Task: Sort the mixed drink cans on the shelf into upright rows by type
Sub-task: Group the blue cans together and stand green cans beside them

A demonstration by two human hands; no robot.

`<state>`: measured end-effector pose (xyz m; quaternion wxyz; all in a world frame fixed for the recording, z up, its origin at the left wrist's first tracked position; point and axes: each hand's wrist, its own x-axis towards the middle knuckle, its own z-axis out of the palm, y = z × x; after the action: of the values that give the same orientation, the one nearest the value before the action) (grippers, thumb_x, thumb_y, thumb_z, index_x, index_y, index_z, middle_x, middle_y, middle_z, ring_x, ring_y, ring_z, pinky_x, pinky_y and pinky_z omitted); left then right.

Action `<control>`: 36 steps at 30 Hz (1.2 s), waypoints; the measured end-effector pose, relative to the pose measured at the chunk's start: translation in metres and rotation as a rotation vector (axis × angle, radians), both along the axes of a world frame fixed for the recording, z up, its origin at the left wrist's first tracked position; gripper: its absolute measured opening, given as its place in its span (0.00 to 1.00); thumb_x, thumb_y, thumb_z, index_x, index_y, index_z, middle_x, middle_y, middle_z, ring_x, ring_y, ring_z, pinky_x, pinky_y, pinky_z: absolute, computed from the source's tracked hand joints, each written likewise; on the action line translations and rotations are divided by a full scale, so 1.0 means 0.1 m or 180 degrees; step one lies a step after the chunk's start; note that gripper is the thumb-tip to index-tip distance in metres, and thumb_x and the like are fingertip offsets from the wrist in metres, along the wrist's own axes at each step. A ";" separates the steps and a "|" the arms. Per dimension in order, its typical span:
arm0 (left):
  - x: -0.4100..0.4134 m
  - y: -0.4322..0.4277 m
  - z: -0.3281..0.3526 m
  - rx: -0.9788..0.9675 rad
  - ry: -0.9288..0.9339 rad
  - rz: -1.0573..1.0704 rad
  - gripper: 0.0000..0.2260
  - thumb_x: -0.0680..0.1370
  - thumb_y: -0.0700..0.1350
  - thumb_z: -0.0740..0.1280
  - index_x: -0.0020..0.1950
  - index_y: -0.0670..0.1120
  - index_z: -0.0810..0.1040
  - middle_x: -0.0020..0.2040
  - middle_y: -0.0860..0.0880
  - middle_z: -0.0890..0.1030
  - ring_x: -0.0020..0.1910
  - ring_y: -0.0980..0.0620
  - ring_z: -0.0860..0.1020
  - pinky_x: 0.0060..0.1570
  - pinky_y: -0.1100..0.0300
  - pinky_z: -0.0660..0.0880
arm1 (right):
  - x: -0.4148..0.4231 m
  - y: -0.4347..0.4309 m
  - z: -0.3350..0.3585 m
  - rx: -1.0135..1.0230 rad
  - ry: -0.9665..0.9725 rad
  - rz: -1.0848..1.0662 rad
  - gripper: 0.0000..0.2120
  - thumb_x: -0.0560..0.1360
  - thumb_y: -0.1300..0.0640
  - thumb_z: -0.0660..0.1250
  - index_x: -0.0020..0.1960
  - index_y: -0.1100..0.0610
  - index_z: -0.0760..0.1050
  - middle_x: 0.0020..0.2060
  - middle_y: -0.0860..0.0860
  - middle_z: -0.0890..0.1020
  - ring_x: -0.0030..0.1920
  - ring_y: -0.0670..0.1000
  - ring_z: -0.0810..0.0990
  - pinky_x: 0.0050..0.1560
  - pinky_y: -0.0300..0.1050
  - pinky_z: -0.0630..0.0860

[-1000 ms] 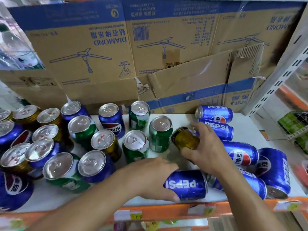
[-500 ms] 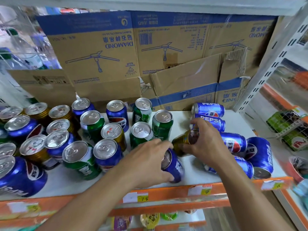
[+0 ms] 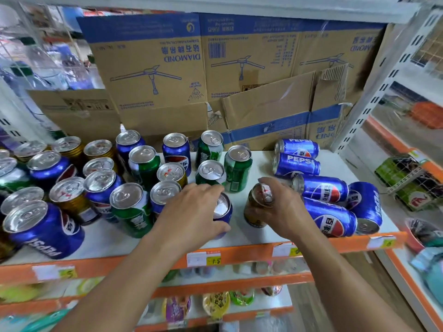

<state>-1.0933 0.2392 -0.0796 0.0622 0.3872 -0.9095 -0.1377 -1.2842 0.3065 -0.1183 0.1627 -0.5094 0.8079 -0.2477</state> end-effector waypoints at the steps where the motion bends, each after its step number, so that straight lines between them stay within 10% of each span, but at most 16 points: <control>1: 0.00 -0.01 0.00 -0.0045 -0.0049 0.0030 0.32 0.71 0.61 0.70 0.71 0.52 0.66 0.66 0.53 0.73 0.65 0.51 0.68 0.56 0.55 0.69 | 0.01 0.00 0.00 -0.0031 -0.0023 0.0020 0.32 0.67 0.53 0.77 0.69 0.49 0.70 0.59 0.55 0.77 0.57 0.57 0.77 0.48 0.42 0.70; 11: -0.12 0.01 0.04 -0.0269 -0.0226 -0.0081 0.32 0.75 0.60 0.67 0.75 0.56 0.59 0.69 0.56 0.63 0.69 0.53 0.61 0.60 0.56 0.68 | -0.10 -0.01 0.07 0.0081 -0.0297 0.0528 0.38 0.69 0.47 0.76 0.74 0.50 0.62 0.65 0.52 0.75 0.62 0.52 0.74 0.53 0.38 0.67; 19: -0.98 0.11 0.23 -0.0326 0.0407 -0.0509 0.20 0.77 0.58 0.63 0.68 0.56 0.69 0.64 0.56 0.71 0.64 0.54 0.66 0.62 0.59 0.65 | -1.21 0.14 0.32 0.0427 0.0646 0.0008 0.21 0.74 0.56 0.69 0.67 0.55 0.73 0.62 0.55 0.78 0.62 0.57 0.75 0.53 0.44 0.69; 26: -1.89 0.31 -0.19 0.0145 -0.0311 -0.1202 0.20 0.75 0.54 0.68 0.64 0.49 0.72 0.60 0.49 0.73 0.62 0.48 0.69 0.57 0.53 0.70 | -1.94 0.19 0.17 0.1508 0.0892 0.0255 0.30 0.71 0.54 0.71 0.71 0.52 0.67 0.63 0.54 0.76 0.63 0.56 0.74 0.57 0.44 0.71; 36: -2.30 0.48 -0.43 -0.0200 -0.0682 -0.1608 0.27 0.71 0.49 0.72 0.67 0.46 0.68 0.59 0.45 0.73 0.59 0.44 0.71 0.59 0.50 0.68 | -2.07 0.06 0.02 0.1349 0.0655 0.0579 0.32 0.67 0.53 0.72 0.70 0.46 0.67 0.62 0.49 0.77 0.62 0.53 0.75 0.63 0.48 0.70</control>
<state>-1.3238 0.2875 -0.1225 -0.0586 0.1583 -0.9825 -0.0788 -1.4912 0.3127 -0.1164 0.2044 -0.5569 0.8050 -0.0040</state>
